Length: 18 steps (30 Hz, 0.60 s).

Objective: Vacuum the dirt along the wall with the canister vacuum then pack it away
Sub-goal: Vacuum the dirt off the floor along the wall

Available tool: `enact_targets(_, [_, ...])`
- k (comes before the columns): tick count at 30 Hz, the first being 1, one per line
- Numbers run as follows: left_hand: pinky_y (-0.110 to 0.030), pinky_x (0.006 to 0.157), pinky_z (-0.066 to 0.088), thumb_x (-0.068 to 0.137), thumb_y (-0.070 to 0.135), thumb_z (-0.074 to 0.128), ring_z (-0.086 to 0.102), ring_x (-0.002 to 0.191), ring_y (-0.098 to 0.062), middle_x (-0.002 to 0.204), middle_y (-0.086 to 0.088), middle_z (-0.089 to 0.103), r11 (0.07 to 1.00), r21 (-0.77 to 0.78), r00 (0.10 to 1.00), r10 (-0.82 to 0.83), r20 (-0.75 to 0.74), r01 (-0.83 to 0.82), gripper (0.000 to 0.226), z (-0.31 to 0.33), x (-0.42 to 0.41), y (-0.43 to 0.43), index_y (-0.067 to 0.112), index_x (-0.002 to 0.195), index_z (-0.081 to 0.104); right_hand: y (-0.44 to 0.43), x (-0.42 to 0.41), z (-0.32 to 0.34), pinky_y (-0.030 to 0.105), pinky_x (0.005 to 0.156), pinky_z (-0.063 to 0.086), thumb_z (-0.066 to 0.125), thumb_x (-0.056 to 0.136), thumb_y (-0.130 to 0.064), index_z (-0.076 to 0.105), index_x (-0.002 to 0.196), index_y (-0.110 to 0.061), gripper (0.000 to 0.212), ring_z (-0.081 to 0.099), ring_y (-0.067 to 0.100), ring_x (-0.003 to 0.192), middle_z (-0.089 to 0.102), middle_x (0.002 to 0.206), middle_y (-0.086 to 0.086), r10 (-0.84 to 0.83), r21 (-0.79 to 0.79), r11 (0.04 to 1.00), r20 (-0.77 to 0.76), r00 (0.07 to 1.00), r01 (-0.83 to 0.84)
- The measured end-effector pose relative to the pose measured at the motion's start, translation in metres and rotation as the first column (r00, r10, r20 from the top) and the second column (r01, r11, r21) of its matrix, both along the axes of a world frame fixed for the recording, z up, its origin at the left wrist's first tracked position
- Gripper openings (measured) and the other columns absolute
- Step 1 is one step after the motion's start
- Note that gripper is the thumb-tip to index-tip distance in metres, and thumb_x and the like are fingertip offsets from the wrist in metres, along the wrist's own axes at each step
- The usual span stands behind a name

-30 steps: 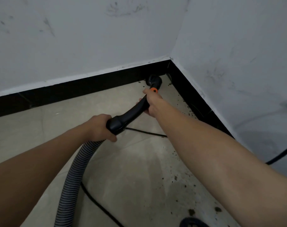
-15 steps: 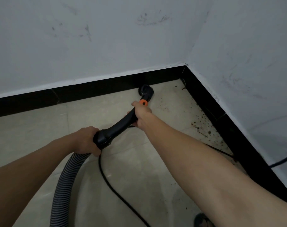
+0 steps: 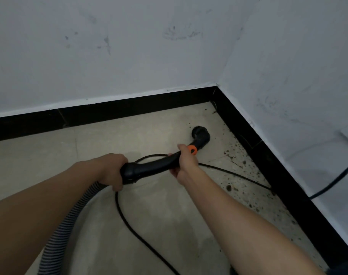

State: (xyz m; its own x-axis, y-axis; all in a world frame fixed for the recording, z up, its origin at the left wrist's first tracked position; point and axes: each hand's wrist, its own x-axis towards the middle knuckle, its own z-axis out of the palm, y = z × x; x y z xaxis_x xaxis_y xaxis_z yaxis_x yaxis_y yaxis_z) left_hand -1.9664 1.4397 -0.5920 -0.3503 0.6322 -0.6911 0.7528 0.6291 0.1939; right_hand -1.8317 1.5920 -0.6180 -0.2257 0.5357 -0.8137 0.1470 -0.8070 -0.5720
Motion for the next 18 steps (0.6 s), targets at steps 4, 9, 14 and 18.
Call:
enact_targets(4, [-0.023,0.065,0.046,0.068,0.022,0.08,0.058,0.09,-0.017,0.098,-0.001,0.057,0.996,0.033,0.994,0.085,0.076,-0.088,0.044,0.003,0.004,0.014,0.018,0.103,0.053,0.03,-0.023,0.008,0.033,0.053,0.056,0.067,0.09,-0.027,0.052,0.122,-0.012,0.039,0.068,0.02,0.077,0.069,0.095,0.012,0.112,0.051,0.992,0.015,0.994,-0.113])
enact_targets(9, [-0.022,0.059,0.045,0.07,0.022,0.08,0.059,0.088,-0.019,0.095,-0.003,0.059,0.969,0.139,0.973,0.188,0.134,-0.206,0.04,-0.002,0.003,0.023,0.018,0.097,0.051,0.056,-0.057,0.015,0.033,0.055,0.056,0.066,0.092,-0.021,0.049,0.128,-0.008,0.042,0.064,0.02,0.071,0.063,0.09,0.014,0.192,0.107,0.976,0.008,0.981,-0.192])
enact_targets(14, [-0.023,0.064,0.046,0.063,0.022,0.082,0.059,0.088,-0.017,0.094,0.0,0.06,0.986,0.056,0.987,0.152,0.055,-0.155,0.044,-0.011,-0.009,0.007,0.018,0.097,0.054,0.036,-0.062,0.005,0.032,0.053,0.054,0.065,0.091,-0.027,0.049,0.128,-0.009,0.043,0.064,0.022,0.071,0.066,0.085,0.013,0.222,0.066,0.973,-0.008,0.975,-0.221])
enact_targets(18, [-0.02,0.067,0.047,0.064,0.017,0.081,0.061,0.091,-0.014,0.1,0.0,0.063,0.989,-0.144,0.999,0.036,-0.007,-0.036,0.05,-0.019,-0.015,-0.018,0.014,0.109,0.061,-0.013,-0.033,-0.01,0.028,0.053,0.055,0.065,0.09,-0.029,0.053,0.116,-0.012,0.033,0.068,0.02,0.079,0.071,0.095,0.01,0.107,-0.016,0.994,-0.063,0.992,-0.108])
